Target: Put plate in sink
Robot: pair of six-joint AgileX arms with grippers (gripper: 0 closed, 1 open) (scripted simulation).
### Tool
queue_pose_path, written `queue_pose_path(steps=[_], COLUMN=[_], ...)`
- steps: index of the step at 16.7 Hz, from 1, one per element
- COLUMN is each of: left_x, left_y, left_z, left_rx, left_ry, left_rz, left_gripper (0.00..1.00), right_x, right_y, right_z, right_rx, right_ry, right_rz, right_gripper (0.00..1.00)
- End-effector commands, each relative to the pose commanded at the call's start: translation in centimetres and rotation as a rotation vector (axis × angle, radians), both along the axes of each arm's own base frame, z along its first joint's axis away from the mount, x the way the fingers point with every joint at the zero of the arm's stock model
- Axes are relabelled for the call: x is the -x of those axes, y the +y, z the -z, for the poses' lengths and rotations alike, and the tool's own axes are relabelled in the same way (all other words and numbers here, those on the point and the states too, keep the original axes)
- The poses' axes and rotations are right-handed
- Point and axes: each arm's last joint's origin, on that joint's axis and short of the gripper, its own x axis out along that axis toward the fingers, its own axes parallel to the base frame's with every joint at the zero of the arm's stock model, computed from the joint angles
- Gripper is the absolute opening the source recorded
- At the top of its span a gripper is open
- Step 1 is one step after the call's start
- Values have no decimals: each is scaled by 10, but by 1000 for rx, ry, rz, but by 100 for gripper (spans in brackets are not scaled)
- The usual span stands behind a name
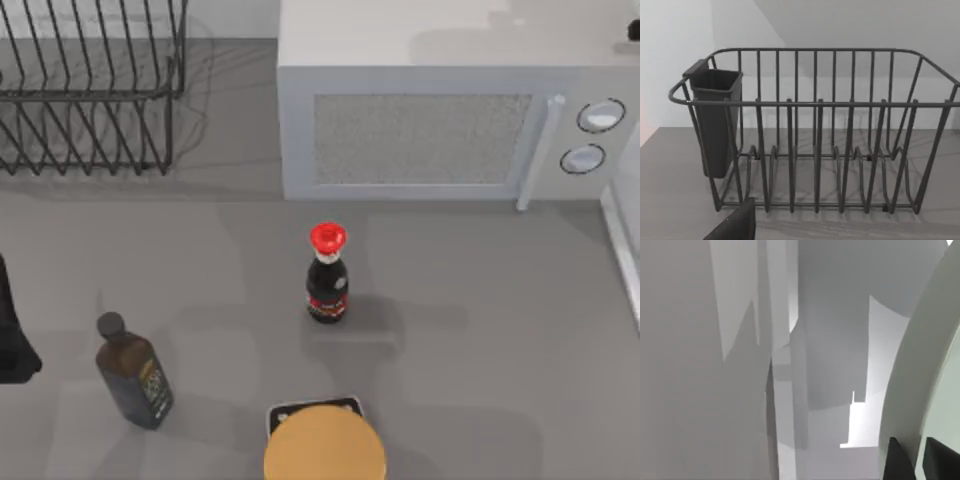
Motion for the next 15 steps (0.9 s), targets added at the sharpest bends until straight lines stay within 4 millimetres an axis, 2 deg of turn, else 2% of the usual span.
queue_pose_path(steps=[3,8,15], left_x=[0,0,0], left_y=[0,0,0], left_z=[0,0,0], left_rx=[0,0,0], left_ry=[0,0,0], left_rz=[0,0,0], left_gripper=[100,100,100], right_x=[-10,-11,-11], right_y=[-9,-9,-9], right_z=[29,31,31], right_rx=[-13,-14,-14], right_ry=[43,46,46], right_rz=[-33,-36,-36], right_gripper=[0,0,53])
